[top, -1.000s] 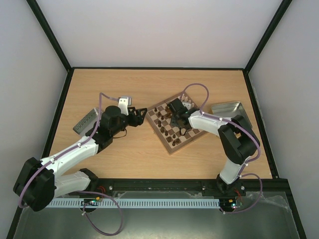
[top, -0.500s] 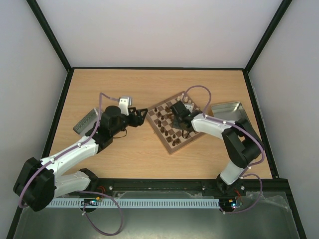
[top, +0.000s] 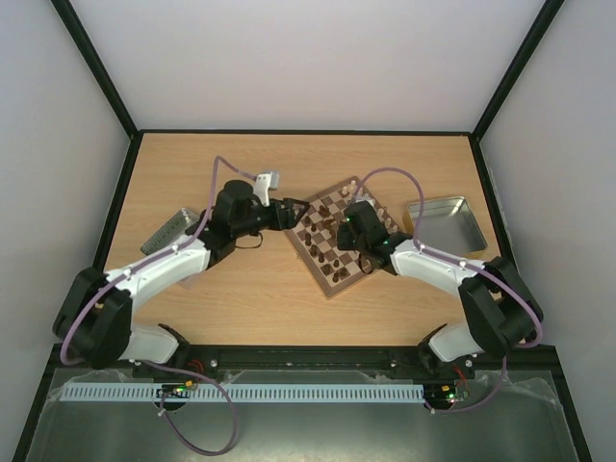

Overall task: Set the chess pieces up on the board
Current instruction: Pick up the chess piece from the chessboard.

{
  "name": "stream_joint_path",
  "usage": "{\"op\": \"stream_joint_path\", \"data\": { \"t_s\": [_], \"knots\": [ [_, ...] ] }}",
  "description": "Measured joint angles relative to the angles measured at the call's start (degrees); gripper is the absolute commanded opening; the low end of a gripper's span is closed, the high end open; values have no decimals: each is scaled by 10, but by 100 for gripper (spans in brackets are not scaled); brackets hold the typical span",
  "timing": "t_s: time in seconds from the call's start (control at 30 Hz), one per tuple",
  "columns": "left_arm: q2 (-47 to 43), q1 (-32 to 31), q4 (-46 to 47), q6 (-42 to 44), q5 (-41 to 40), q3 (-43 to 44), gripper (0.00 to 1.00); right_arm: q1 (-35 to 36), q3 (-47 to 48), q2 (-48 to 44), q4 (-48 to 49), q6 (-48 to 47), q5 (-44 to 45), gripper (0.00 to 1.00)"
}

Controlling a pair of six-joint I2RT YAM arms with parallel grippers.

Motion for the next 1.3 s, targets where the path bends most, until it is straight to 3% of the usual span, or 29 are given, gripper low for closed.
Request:
{"op": "stream_joint_path", "data": {
  "t_s": [0.3,0.5,0.63,0.93,1.3],
  "knots": [
    [177,0,-16,-49,110,143,64,0,-78,-49,126,-52,-23,25],
    [263,-1,-29,-69,171,176,59,0,-117,-76,185,-68,-32,25],
    [282,-5,-29,-77,200,190,52,0,-127,-87,206,-71,-36,25],
    [302,-21,-6,-103,230,196,50,0,-135,-106,223,-74,-49,25],
    [330,-27,20,-138,241,201,24,0,-144,-107,225,-74,-68,26]
  ]
}}
